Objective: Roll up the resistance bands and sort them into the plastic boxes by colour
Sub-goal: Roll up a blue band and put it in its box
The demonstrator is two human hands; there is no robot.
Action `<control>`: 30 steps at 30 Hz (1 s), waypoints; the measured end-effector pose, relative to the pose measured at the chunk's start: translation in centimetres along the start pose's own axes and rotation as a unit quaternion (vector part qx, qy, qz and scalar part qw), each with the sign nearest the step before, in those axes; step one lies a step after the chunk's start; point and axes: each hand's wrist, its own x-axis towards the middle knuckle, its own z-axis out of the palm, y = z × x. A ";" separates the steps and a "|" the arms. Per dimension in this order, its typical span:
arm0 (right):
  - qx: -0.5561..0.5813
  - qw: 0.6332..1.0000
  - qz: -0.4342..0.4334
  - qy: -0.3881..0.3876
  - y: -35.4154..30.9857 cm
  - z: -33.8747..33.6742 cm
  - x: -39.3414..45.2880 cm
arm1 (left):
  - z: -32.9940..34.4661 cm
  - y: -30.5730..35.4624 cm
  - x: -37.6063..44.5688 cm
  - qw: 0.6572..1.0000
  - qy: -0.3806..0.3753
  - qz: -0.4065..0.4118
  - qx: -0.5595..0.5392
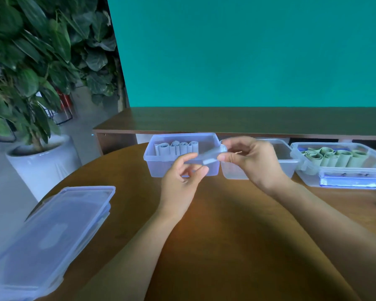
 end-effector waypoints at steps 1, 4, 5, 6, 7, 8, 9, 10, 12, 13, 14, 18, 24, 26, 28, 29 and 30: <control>-0.019 1.000 -0.004 0.007 -0.4 0.0 1.3 | -0.1 -0.2 0.1 1.000 0.025 0.002 0.007; -0.114 0.993 -0.022 0.007 -0.9 0.3 5.5 | -0.5 -0.8 0.6 0.996 0.071 0.028 0.038; -0.146 0.989 -0.019 -0.001 -0.6 0.5 6.9 | -0.6 -1.2 0.8 0.995 0.079 0.039 0.050; -0.176 0.984 -0.009 -0.015 -0.3 0.8 8.3 | -0.8 -1.6 1.1 0.994 0.086 0.045 0.060; -0.203 0.979 0.004 -0.031 0.3 1.1 9.5 | -0.9 -2.1 1.4 0.993 0.090 0.046 0.066; -0.233 0.971 0.018 -0.049 0.8 1.3 10.6 | -0.9 -2.4 1.7 0.992 0.095 0.041 0.068; -0.269 0.960 0.032 -0.068 1.5 1.7 11.7 | -1.0 -2.8 2.1 0.992 0.101 0.031 0.068; -0.305 0.948 0.043 -0.085 1.9 2.0 12.4 | -1.1 -3.0 2.3 0.992 0.105 0.022 0.070; -0.367 0.922 0.057 -0.113 2.7 2.9 13.5 | -1.0 -3.4 2.9 0.991 0.106 0.014 0.079; -0.393 0.909 0.057 -0.125 3.0 3.4 13.8 | -1.0 -3.7 3.1 0.991 0.103 0.014 0.084; -0.415 0.898 0.055 -0.136 3.3 3.8 14.1 | -1.0 -3.9 3.3 0.991 0.097 0.015 0.089; -0.478 0.863 0.047 -0.154 4.0 4.9 15.1 | -0.7 -4.5 3.5 0.992 0.063 0.017 0.110; -0.539 0.824 0.002 -0.176 4.1 6.0 15.9 | -0.7 -4.7 3.6 0.990 0.064 0.006 0.124; -0.551 0.814 -0.004 -0.183 4.0 6.2 15.9 | -0.7 -4.7 3.6 0.990 0.058 0.003 0.126; -0.556 0.810 -0.007 -0.185 4.0 6.4 15.9 | -0.7 -4.6 3.6 0.990 0.053 0.011 0.132; -0.558 0.809 -0.009 -0.186 3.9 6.4 15.9 | -0.7 -4.5 3.6 0.989 0.051 0.015 0.135; -0.560 0.807 -0.009 -0.188 3.9 6.5 15.9 | -0.7 -4.5 3.6 0.989 0.050 0.017 0.135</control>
